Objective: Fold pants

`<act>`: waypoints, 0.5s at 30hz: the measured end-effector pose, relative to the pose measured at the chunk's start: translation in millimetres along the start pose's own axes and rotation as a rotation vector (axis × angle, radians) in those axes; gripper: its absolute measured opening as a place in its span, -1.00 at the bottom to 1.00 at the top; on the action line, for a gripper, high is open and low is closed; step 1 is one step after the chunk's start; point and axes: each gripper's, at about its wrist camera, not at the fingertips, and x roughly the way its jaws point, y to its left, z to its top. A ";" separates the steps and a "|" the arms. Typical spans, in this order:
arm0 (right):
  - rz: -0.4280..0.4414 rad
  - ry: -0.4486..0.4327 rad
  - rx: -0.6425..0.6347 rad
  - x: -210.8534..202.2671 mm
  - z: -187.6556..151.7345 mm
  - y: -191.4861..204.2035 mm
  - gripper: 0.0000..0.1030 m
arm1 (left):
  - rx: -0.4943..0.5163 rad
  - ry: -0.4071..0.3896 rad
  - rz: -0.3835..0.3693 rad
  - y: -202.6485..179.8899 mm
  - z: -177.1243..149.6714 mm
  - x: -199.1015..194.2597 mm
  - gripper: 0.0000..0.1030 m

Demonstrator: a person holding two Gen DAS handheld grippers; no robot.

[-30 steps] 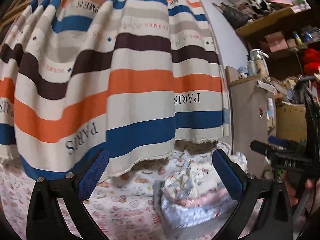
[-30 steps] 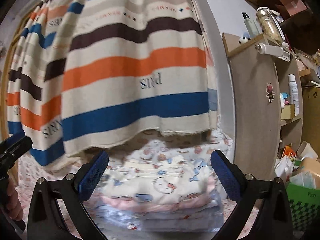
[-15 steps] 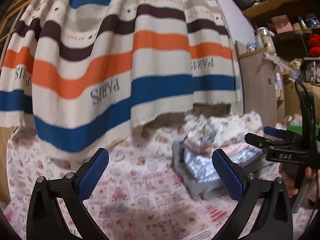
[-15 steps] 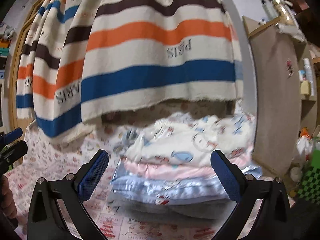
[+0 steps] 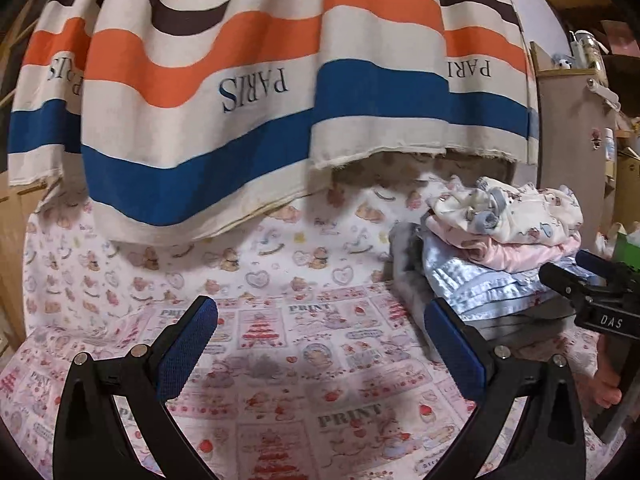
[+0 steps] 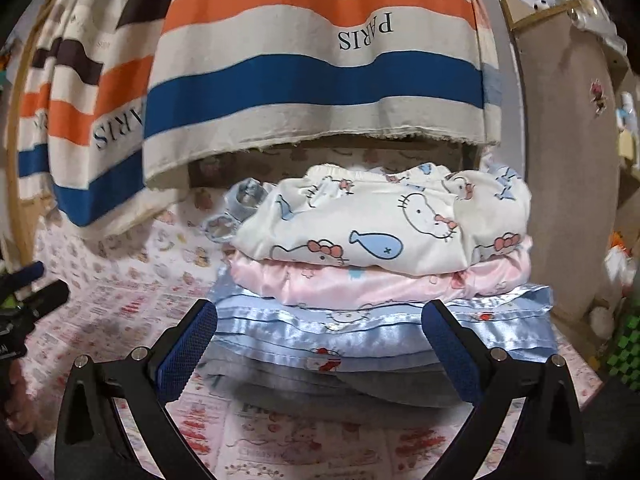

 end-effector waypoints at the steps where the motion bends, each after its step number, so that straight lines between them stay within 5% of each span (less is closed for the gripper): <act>1: -0.002 -0.003 -0.003 -0.5 0.4 0.4 0.99 | 0.002 0.000 -0.001 -0.2 0.2 -0.1 0.99; 15: 0.006 -0.033 -0.007 -6.6 0.2 1.0 0.99 | 0.010 0.005 -0.016 -3.2 7.1 2.1 0.99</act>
